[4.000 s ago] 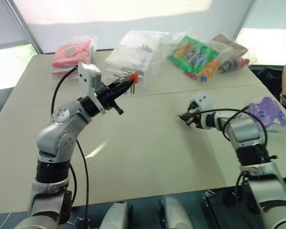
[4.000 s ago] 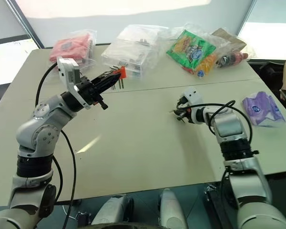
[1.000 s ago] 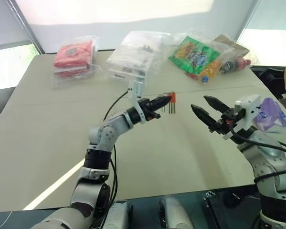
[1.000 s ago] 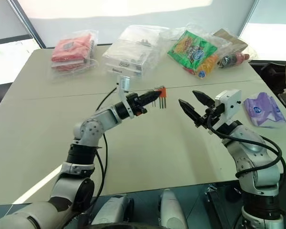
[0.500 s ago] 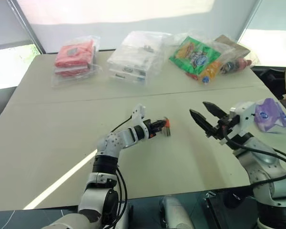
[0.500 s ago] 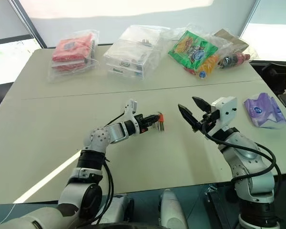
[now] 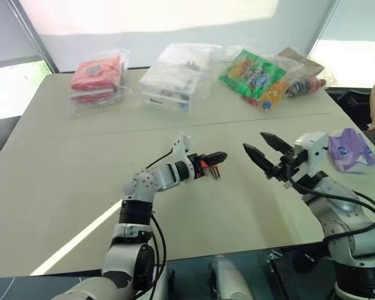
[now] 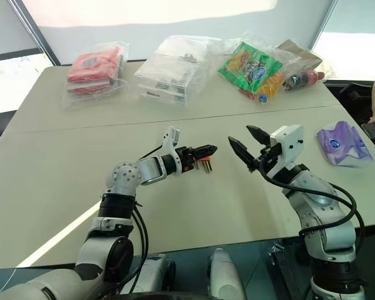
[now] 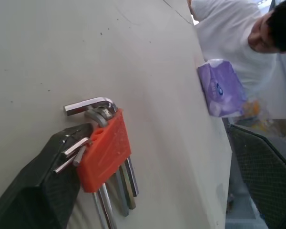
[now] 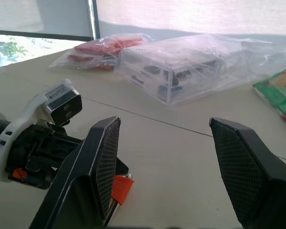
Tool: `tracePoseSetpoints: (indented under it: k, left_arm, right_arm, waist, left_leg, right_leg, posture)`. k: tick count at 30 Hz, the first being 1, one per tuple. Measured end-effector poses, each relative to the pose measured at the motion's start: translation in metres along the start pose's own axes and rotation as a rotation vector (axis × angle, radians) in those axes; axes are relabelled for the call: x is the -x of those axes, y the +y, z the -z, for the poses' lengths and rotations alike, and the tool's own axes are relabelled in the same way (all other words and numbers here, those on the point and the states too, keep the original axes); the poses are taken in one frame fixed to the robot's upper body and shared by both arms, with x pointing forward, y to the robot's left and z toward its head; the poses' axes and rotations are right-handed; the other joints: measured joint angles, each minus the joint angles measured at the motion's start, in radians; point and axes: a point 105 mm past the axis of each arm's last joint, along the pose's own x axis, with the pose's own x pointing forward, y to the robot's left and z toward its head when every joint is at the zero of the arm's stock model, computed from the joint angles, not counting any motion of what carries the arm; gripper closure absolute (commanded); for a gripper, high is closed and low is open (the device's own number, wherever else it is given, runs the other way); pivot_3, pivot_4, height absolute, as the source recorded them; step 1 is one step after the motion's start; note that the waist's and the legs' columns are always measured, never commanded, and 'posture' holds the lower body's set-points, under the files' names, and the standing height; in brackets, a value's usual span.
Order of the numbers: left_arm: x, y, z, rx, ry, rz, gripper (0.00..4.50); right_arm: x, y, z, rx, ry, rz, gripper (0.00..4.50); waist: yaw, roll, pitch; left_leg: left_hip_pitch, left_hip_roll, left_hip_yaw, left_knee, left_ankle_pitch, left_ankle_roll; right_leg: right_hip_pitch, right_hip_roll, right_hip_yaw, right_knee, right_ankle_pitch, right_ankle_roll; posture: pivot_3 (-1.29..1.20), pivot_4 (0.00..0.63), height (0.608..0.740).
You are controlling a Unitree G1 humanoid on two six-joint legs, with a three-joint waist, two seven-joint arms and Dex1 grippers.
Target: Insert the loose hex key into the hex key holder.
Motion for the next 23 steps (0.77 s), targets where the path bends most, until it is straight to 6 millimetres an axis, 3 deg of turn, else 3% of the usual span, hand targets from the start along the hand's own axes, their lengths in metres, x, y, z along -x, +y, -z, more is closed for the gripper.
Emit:
tracePoseSetpoints:
  k: [6, 13, 18, 23]
  left_arm:
    - [0.021, 0.014, -0.025, -0.429, 0.007, -0.093, 0.02]
    - [0.041, -0.014, -0.054, -0.835, 0.016, 0.037, 0.02]
    - [0.078, -0.020, -0.070, -0.997, 0.078, 0.105, 0.02]
    - [0.113, -0.017, -0.071, -1.047, 0.156, 0.134, 0.02]
  right_arm:
    - [0.000, -0.004, 0.001, 0.032, 0.043, -0.055, 1.41]
    - [0.011, -0.001, 0.003, 0.111, 0.234, -0.257, 1.41]
    - [0.024, -0.007, 0.004, 0.162, 0.374, -0.357, 1.41]
    - [0.030, -0.010, 0.002, 0.190, 0.452, -0.408, 1.41]
  waist:
    - [0.005, 0.000, 0.000]
    - [0.023, 0.000, 0.001]
    - [0.020, 0.000, 0.001]
    - [0.021, 0.000, 0.001]
  left_leg:
    - [-0.001, -0.001, 0.000, -0.001, 0.001, -0.002]
    - [-0.005, -0.001, 0.000, 0.001, 0.000, 0.000]
    - [-0.006, 0.000, 0.000, 0.000, -0.001, 0.002]
    - [-0.006, 0.000, 0.000, 0.000, -0.002, 0.003]
  right_leg:
    - [-0.001, -0.001, 0.000, -0.001, 0.000, 0.000]
    - [-0.002, -0.001, 0.000, -0.004, 0.000, 0.000]
    - [-0.003, -0.001, -0.001, -0.004, 0.000, 0.000]
    - [-0.003, -0.001, -0.001, -0.004, 0.000, 0.000]
  posture:
    - [0.00, 0.150, 0.740]
    - [0.00, 0.150, 0.740]
    - [0.00, 0.150, 0.740]
    - [0.00, 0.150, 0.740]
